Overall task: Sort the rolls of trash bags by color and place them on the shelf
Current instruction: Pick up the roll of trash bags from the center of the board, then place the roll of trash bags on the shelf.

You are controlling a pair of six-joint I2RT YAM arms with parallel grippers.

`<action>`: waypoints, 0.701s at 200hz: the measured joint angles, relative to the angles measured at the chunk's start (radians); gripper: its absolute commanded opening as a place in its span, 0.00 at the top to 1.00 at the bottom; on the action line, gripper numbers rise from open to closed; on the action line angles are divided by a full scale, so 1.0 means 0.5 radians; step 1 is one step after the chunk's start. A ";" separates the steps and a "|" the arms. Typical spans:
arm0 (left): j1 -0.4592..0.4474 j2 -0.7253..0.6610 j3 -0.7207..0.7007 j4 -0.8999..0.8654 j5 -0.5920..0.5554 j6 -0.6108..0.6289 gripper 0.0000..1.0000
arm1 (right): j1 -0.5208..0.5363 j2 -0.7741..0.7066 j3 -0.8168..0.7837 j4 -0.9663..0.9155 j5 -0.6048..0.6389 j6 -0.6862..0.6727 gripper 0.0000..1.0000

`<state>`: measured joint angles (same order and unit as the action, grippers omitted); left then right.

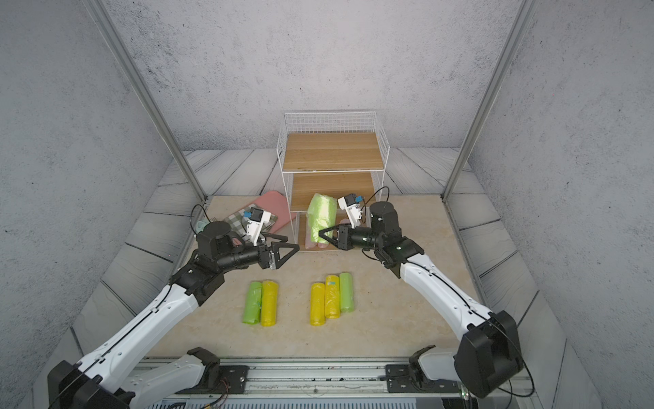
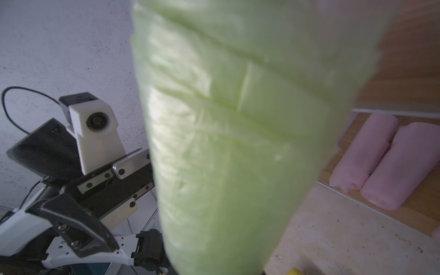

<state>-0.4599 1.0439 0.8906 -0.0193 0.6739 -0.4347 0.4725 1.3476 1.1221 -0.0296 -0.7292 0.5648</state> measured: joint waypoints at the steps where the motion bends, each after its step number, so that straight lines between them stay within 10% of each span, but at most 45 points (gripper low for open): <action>1: 0.001 -0.005 0.000 -0.005 -0.004 0.005 0.03 | -0.001 0.008 0.008 -0.002 0.006 0.002 1.00; 140: 0.009 -0.146 -0.093 -0.330 -0.192 0.249 0.03 | -0.005 0.679 0.446 0.352 0.367 0.589 1.00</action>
<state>-0.4553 0.9710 0.8440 -0.1841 0.5777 -0.3099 0.4698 1.6871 1.3453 0.1463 -0.5457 0.8593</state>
